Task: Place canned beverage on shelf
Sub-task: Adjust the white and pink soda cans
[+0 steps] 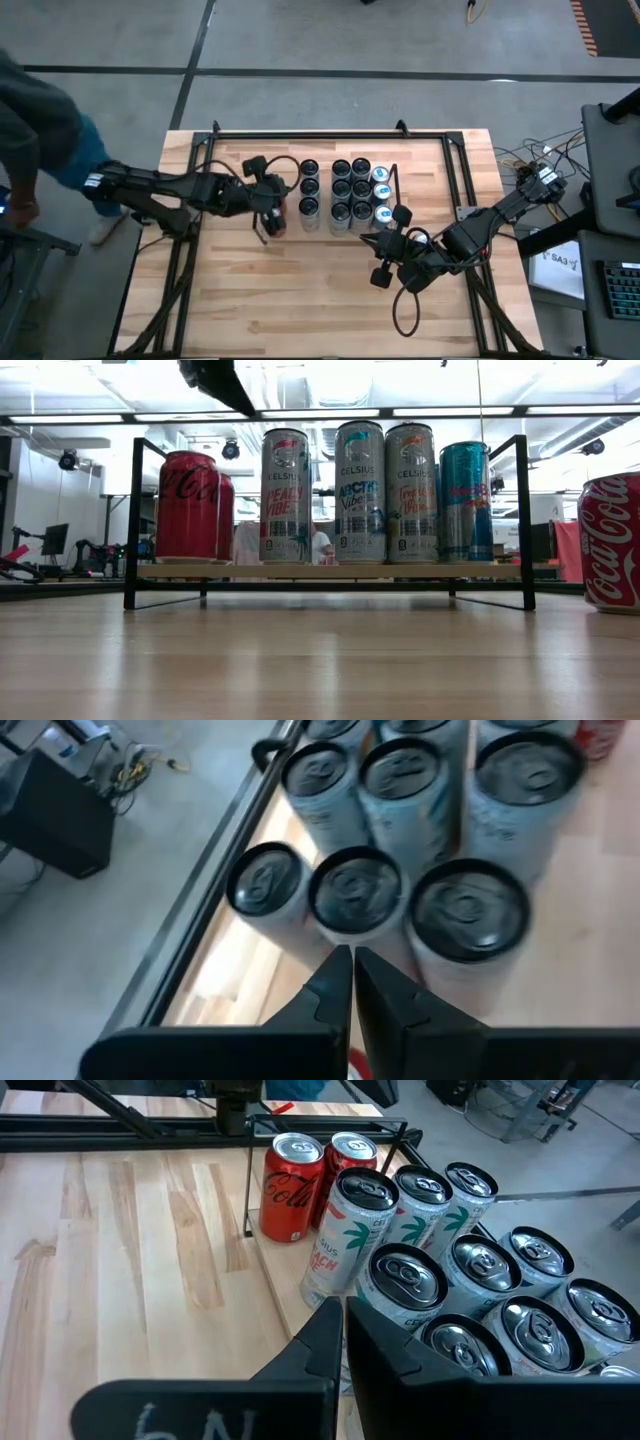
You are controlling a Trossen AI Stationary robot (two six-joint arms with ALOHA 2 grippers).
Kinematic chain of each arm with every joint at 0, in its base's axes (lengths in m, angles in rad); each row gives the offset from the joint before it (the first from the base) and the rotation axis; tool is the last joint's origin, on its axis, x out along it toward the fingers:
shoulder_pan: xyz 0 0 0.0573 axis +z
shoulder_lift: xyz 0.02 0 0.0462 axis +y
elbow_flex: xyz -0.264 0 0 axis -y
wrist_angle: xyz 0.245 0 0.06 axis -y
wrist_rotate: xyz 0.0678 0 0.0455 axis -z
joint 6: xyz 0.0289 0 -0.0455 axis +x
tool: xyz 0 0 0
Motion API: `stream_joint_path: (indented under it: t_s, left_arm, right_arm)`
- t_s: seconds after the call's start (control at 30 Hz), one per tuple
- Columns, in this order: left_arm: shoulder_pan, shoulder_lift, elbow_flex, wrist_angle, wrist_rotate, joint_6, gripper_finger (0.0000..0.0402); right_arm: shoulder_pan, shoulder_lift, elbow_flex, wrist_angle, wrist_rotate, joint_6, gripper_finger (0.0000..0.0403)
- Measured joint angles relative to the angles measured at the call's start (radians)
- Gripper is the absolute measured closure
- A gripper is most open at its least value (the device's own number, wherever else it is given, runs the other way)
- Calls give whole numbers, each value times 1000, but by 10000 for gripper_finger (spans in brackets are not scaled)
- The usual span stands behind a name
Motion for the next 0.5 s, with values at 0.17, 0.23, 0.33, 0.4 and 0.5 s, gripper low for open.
stream_joint_path:
  t_s: [0.17, 0.23, 0.33, 0.4, 0.5]
  left_arm:
    - [41, 0, -15, 11, 45, 3, 401]
    - [46, 0, -28, 30, 73, 3, 401]
    - [47, -1, -68, 88, 88, 3, 401]
    - [47, -1, -93, 119, 88, 3, 401]
    - [49, -1, -124, 166, 88, 3, 401]
  right_arm:
    - [0, 0, 0, -1, 0, -1, 394]
    - [0, 0, 0, -1, 0, -4, 394]
    - [0, 0, 0, -1, 0, -7, 394]
    - [0, 0, 0, -1, 0, -7, 394]
    - [0, 0, 0, -1, 0, -7, 394]
